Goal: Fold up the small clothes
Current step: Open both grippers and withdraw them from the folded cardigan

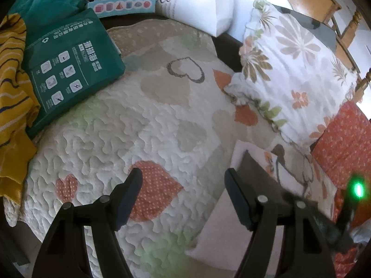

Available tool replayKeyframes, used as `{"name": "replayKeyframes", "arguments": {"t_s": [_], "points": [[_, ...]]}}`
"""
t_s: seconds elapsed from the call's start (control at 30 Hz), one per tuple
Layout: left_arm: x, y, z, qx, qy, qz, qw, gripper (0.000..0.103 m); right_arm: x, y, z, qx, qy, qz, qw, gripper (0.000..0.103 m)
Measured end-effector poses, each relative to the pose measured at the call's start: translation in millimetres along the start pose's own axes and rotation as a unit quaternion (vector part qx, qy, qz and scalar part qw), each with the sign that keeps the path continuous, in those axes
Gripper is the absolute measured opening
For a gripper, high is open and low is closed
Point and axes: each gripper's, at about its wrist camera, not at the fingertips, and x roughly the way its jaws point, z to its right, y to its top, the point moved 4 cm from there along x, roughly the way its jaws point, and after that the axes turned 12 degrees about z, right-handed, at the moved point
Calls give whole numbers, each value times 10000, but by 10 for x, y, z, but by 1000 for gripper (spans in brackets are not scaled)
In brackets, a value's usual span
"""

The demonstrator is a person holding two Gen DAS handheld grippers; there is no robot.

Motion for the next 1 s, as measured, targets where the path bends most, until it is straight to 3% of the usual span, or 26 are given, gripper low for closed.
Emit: {"name": "replayKeyframes", "arguments": {"t_s": [0.2,0.37,0.43,0.57,0.73,1.0], "points": [[-120,-204,317,666,79,170,9976,72,-682,-787,1092,775,-707,-159,9944,65],[-174,-447,594,1177,-77,150,9929,73,-1282,-1352,1988,1706,-1384,-8,9756,62],[-174,-526,668,1308,-138,112,9912,73,-1505,-1478,2166,1939,-1477,148,9697,63],[-222,-613,774,1503,-185,174,9883,73,-1802,-1723,2445,2207,-2066,4,9532,64],[-322,-628,839,1623,-187,390,9858,73,-2124,-1779,2381,2373,-2100,403,9476,64],[-450,-572,884,1535,-227,644,9858,74,-1997,-1418,1590,1479,-1917,709,9676,67]]}}
